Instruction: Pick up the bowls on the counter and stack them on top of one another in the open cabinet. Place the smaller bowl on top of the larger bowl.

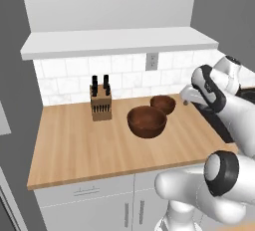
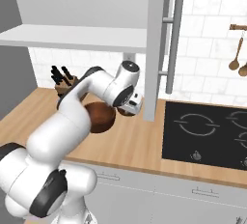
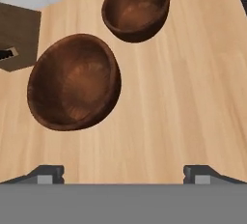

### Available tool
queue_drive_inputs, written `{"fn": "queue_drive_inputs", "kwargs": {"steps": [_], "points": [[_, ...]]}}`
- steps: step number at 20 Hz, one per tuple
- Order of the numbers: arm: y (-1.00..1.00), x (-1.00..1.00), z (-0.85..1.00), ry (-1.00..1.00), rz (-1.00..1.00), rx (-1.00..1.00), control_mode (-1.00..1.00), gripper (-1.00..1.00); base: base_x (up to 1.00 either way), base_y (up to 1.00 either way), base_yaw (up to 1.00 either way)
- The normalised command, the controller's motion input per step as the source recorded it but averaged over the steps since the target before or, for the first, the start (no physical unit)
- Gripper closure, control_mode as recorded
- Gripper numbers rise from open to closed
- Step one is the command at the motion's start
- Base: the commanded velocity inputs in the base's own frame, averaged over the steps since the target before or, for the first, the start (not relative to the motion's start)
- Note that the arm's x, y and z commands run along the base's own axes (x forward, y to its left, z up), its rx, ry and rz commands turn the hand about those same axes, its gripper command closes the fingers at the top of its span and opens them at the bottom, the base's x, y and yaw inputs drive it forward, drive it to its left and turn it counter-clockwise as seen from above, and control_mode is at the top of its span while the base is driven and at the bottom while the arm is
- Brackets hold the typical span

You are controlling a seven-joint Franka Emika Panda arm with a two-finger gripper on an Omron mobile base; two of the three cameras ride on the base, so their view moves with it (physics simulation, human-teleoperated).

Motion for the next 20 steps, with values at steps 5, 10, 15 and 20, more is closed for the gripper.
{"fn": "queue_drive_inputs", "kwargs": {"steps": [5, 10, 15, 20], "points": [[0.00, 0.40, -0.33, 0.07, 0.00, 0.01, -1.00, -1.00, 0.00, 0.00, 0.00], [0.01, 0.29, -0.33, 0.04, -0.13, 0.00, -1.00, -1.00, 0.00, 0.00, 0.00], [0.00, 0.35, -0.22, 0.00, -0.26, 0.00, -1.00, -1.00, 0.00, 0.00, 0.00], [0.00, 0.41, -0.16, 0.00, -0.22, 0.01, -1.00, -1.00, 0.00, 0.00, 0.00]]}}
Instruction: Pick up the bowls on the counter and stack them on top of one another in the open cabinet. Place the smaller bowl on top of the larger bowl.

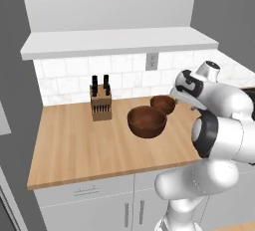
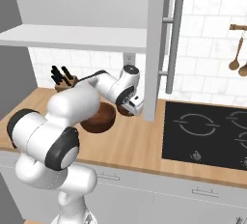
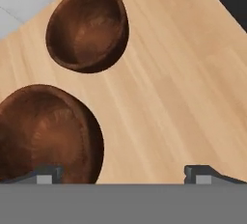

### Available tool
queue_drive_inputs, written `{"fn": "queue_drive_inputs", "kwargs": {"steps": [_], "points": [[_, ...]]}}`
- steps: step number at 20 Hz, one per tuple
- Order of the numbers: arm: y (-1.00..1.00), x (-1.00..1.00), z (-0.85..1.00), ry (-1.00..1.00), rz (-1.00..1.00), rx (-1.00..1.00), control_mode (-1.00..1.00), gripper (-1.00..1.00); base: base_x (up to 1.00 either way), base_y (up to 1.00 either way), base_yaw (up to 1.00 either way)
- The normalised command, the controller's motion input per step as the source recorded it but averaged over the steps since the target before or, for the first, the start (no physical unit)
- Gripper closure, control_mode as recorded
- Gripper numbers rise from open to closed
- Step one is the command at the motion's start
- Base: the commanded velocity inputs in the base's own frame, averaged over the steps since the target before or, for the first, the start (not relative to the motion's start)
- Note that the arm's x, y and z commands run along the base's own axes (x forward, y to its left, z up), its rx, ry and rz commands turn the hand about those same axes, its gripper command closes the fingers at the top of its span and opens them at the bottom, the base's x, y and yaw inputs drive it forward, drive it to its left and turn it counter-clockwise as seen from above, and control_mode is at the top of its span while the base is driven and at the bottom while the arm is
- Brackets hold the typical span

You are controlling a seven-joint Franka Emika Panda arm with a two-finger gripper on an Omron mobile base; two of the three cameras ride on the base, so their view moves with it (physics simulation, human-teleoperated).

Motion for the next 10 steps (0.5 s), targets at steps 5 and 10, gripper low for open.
{"fn": "queue_drive_inputs", "kwargs": {"steps": [5, 10], "points": [[0.00, 0.50, -0.11, 0.03, -0.07, 0.06, -1.00, -1.00, 0.00, 0.00, 0.00], [-0.12, 0.48, -0.13, 0.11, -0.02, 0.04, -1.00, -1.00, 0.00, 0.00, 0.00]]}}
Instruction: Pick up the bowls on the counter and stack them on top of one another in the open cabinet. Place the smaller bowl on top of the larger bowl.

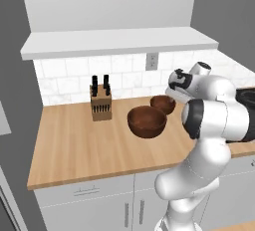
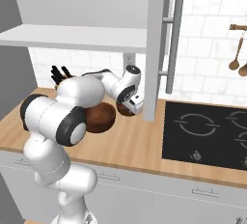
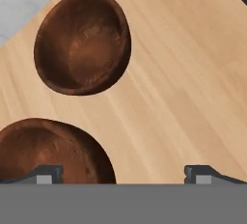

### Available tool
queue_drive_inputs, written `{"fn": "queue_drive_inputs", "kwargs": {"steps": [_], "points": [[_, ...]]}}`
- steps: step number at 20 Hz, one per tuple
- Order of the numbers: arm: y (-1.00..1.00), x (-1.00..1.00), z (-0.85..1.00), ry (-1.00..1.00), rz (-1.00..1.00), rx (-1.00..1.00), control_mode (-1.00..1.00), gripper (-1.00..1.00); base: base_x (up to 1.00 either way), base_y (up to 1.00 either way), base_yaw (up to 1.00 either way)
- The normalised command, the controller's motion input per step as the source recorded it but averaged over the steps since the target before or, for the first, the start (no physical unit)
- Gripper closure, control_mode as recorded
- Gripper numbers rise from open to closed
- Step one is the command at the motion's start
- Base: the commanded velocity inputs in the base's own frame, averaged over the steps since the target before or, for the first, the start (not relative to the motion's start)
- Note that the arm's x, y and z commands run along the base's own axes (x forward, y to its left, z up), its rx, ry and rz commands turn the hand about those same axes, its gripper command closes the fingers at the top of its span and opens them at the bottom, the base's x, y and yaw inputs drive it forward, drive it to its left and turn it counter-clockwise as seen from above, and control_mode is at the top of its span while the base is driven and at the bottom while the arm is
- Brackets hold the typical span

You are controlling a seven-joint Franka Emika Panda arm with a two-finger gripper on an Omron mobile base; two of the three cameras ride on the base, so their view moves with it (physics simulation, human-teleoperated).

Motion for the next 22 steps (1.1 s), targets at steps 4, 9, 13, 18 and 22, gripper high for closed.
{"fn": "queue_drive_inputs", "kwargs": {"steps": [4, 9, 13, 18, 22], "points": [[-0.20, 0.35, -0.28, 0.09, -0.01, 0.01, -1.00, -1.00, 0.00, 0.00, 0.00], [-0.08, 0.27, -0.38, 0.01, -0.04, 0.00, -1.00, -1.00, 0.00, 0.00, 0.00], [0.00, 0.29, -0.29, 0.00, -0.04, 0.00, -1.00, -1.00, 0.00, 0.00, 0.00], [0.00, 0.27, -0.29, 0.00, -0.04, 0.00, -1.00, -1.00, 0.00, 0.00, 0.00], [0.00, 0.27, -0.25, 0.00, -0.04, 0.00, -1.00, -1.00, 0.00, 0.00, 0.00]]}}
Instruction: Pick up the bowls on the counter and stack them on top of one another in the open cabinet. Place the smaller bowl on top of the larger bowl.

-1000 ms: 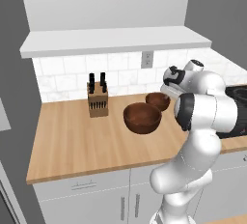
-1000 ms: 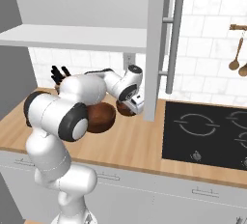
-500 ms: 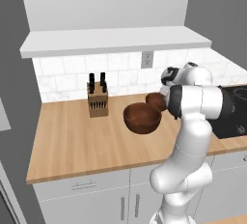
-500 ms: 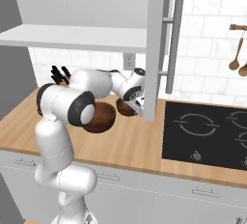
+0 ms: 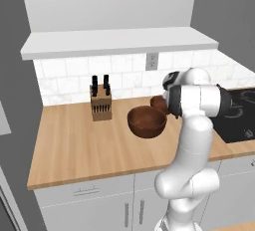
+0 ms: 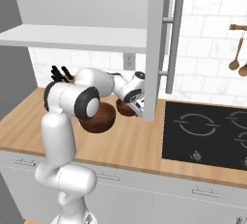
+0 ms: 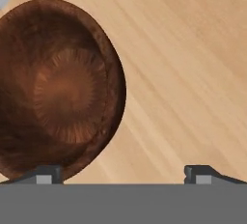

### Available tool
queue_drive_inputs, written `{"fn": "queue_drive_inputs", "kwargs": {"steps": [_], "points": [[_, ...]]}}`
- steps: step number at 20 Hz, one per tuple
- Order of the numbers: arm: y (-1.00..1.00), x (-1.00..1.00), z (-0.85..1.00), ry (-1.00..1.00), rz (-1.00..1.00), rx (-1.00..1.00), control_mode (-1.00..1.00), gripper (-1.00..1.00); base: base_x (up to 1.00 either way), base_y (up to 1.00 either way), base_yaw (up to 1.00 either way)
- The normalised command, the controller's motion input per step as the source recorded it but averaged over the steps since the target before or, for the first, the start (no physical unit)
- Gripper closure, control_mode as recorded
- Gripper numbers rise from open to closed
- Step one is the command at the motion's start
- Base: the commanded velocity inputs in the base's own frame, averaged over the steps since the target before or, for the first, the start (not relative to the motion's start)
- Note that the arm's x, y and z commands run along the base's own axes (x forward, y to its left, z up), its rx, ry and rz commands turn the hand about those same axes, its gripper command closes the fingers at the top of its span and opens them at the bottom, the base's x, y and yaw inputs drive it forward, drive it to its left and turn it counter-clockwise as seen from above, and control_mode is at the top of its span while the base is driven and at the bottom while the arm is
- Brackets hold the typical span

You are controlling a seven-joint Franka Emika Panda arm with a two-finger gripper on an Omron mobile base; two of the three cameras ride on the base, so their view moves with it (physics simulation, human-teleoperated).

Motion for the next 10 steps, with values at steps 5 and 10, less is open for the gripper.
{"fn": "queue_drive_inputs", "kwargs": {"steps": [5, 10], "points": [[0.00, 0.26, -0.20, -0.01, -0.03, 0.00, -1.00, -1.00, 0.00, 0.00, 0.00], [0.00, 0.23, -0.15, 0.00, -0.03, 0.00, -1.00, -1.00, 0.00, 0.00, 0.00]]}}
